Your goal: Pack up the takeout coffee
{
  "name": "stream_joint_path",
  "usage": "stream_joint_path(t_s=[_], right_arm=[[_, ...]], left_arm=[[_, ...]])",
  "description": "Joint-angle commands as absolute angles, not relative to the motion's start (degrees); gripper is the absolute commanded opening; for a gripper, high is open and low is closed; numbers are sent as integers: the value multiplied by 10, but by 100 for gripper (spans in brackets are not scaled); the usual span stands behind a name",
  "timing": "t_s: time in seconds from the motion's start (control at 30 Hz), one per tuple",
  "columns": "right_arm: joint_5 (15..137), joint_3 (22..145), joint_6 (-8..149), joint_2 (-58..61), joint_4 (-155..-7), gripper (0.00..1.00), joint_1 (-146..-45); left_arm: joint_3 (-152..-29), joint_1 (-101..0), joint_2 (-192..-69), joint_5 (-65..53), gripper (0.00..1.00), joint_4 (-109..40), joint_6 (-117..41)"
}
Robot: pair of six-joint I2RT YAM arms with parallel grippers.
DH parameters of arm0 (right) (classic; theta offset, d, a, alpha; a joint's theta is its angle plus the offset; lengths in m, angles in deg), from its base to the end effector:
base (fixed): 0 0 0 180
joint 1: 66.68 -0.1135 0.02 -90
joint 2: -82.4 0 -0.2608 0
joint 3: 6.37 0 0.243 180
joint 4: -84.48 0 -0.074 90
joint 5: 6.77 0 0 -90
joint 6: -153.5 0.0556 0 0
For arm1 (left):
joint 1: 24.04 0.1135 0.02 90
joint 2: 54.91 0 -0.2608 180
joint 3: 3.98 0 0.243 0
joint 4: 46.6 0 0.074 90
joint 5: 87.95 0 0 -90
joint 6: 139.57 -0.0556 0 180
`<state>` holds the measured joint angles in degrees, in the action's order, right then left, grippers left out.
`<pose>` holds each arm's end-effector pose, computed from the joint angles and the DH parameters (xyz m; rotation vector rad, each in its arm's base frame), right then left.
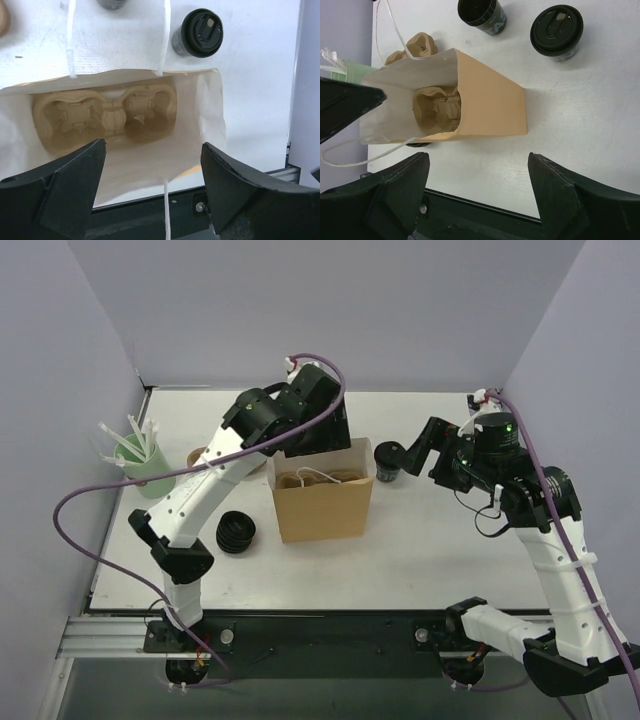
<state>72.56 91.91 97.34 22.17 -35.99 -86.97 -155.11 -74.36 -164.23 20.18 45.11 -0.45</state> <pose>0.1855 0.0796 0.4425 0.1108 2.0229 0.7947 0.2490 -0.2730 0.4246 -0.1158 2.4255 -0.4249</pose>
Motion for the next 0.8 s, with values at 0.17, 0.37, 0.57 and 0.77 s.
stream_joint_path(t_s=[0.17, 0.37, 0.57, 0.77], right_arm=[[725, 965, 942, 143, -353, 71, -907], [765, 999, 929, 75, -355, 67, -939], [853, 1046, 920, -4, -324, 56, -983], [874, 1071, 918, -49, -303, 30, -998]], left_arm=[[-1566, -695, -1530, 281, 84, 579, -91], [-1354, -632, -1430, 284, 73, 515, -132], [-1274, -602, -1415, 217, 62, 437, -163], [-1221, -601, -1425, 185, 52, 402, -168]])
